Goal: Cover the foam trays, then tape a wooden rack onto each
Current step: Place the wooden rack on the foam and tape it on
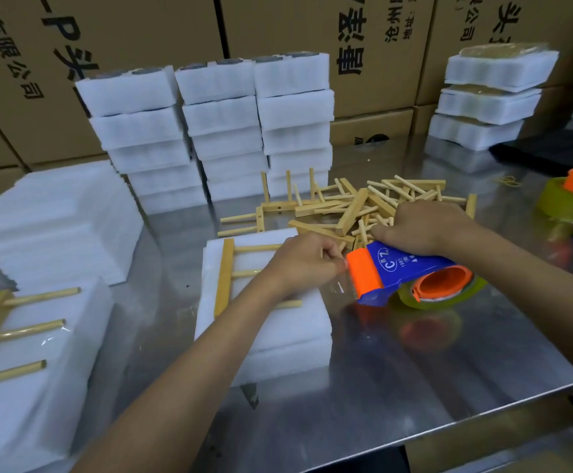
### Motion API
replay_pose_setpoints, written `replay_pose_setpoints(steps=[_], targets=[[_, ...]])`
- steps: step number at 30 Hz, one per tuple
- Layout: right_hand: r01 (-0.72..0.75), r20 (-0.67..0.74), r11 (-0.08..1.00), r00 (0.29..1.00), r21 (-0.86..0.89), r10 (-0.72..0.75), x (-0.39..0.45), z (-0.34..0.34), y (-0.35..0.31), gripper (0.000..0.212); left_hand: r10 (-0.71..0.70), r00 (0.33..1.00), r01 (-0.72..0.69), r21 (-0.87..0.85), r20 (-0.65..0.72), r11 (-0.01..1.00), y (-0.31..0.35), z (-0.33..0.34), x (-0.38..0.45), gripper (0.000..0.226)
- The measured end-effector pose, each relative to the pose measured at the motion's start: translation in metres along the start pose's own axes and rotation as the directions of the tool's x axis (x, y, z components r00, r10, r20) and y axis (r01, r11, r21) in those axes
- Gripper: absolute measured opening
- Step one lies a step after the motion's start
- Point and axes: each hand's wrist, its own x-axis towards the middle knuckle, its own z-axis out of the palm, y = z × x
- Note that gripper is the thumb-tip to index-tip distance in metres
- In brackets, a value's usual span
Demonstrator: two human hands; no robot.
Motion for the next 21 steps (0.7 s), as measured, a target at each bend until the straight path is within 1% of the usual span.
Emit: replay_pose_setpoints(steps=[3,5,6,7,9,11,12,13,14,16,19,20,21], targets=[[-0.035,0.001,0.998,0.999,-0.052,0.035,0.000,-0.001,-0.008,0.051,0.030,1.000,-0.030,-0.235,-0.006,0.971,0.002,-0.005,-0.003,0.019],[-0.041,0.003,0.998,0.999,-0.056,0.041,-0.001,-0.002,-0.015,0.050,0.035,0.999,-0.039,-0.267,-0.021,0.963,0.002,-0.009,-0.005,0.016],[-0.050,-0.018,0.997,0.999,-0.056,0.049,-0.003,-0.003,-0.016,0.050,0.041,0.999,-0.045,-0.270,-0.023,0.962,0.001,-0.009,-0.006,0.015],[-0.071,-0.057,0.996,0.996,-0.049,0.069,-0.006,-0.003,-0.017,0.051,0.042,0.999,-0.046,-0.278,-0.020,0.959,0.000,-0.008,-0.007,0.016],[-0.140,-0.192,0.990,0.972,-0.015,0.134,-0.016,-0.003,-0.016,0.052,0.034,0.999,-0.034,-0.281,-0.004,0.959,0.000,-0.006,-0.006,0.019],[-0.197,-0.368,0.980,0.911,0.004,0.185,-0.029,0.002,-0.017,0.055,0.029,1.000,-0.025,-0.277,0.007,0.960,0.001,-0.005,-0.006,0.023],[-0.222,-0.433,0.975,0.879,-0.002,0.199,-0.038,0.006,-0.018,0.057,0.036,0.999,-0.032,-0.283,0.006,0.959,0.002,-0.006,-0.007,0.023],[-0.243,-0.469,0.970,0.859,-0.021,0.205,-0.047,0.010,-0.020,0.059,0.048,0.999,-0.045,-0.291,0.001,0.956,0.001,-0.006,-0.007,0.023],[-0.259,-0.473,0.965,0.857,-0.049,0.206,-0.056,0.015,-0.021,0.060,0.060,0.998,-0.058,-0.298,-0.004,0.953,0.001,-0.006,-0.007,0.023],[-0.268,-0.435,0.959,0.877,-0.092,0.203,-0.071,0.024,-0.021,0.059,0.072,0.997,-0.069,-0.300,-0.001,0.952,0.001,-0.007,-0.008,0.024],[-0.271,-0.348,0.961,0.908,-0.064,0.233,-0.083,0.026,-0.020,0.054,0.083,0.997,-0.078,-0.299,0.002,0.951,0.001,-0.006,-0.009,0.025],[-0.267,-0.348,0.962,0.908,-0.055,0.233,-0.084,0.023,-0.022,0.050,0.085,0.996,-0.083,-0.296,-0.004,0.952,0.001,-0.005,-0.009,0.024],[-0.239,-0.377,0.970,0.903,-0.044,0.205,-0.085,0.020,-0.023,0.044,0.090,0.996,-0.089,-0.295,-0.010,0.951,0.001,-0.005,-0.010,0.023]])
